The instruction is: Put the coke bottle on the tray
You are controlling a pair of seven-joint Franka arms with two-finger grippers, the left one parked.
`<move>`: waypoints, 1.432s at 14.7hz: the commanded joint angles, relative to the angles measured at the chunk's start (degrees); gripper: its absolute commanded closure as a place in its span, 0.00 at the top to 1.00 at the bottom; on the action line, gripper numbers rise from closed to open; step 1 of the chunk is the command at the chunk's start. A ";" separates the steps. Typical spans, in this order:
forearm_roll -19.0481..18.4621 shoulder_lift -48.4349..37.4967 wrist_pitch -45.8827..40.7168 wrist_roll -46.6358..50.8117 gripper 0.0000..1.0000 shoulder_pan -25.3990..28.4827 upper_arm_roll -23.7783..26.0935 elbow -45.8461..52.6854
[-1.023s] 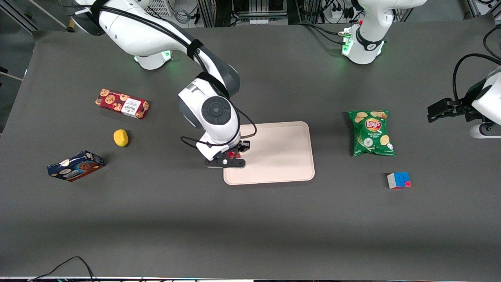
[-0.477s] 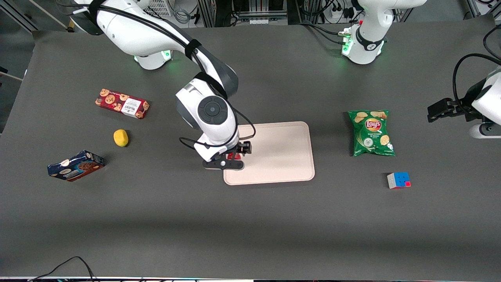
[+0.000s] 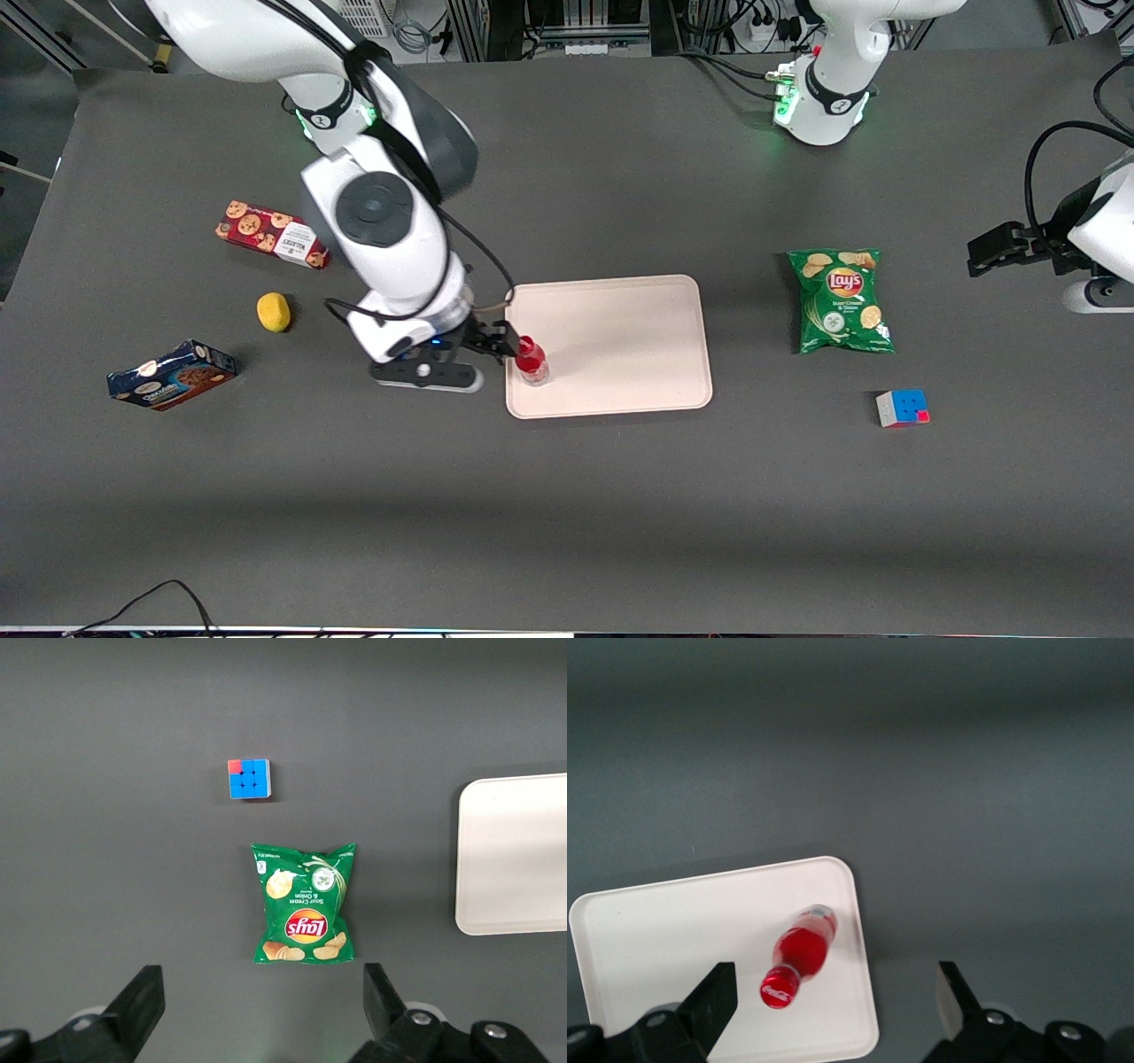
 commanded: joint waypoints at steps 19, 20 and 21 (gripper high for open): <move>15.63 -31.67 -6.87 -39.66 1.00 -11.88 -24.87 -22.77; 15.63 -31.68 -7.57 -39.32 1.00 -11.88 -25.14 -22.68; 15.63 -31.59 -7.84 -38.44 1.00 -11.88 -26.01 -22.33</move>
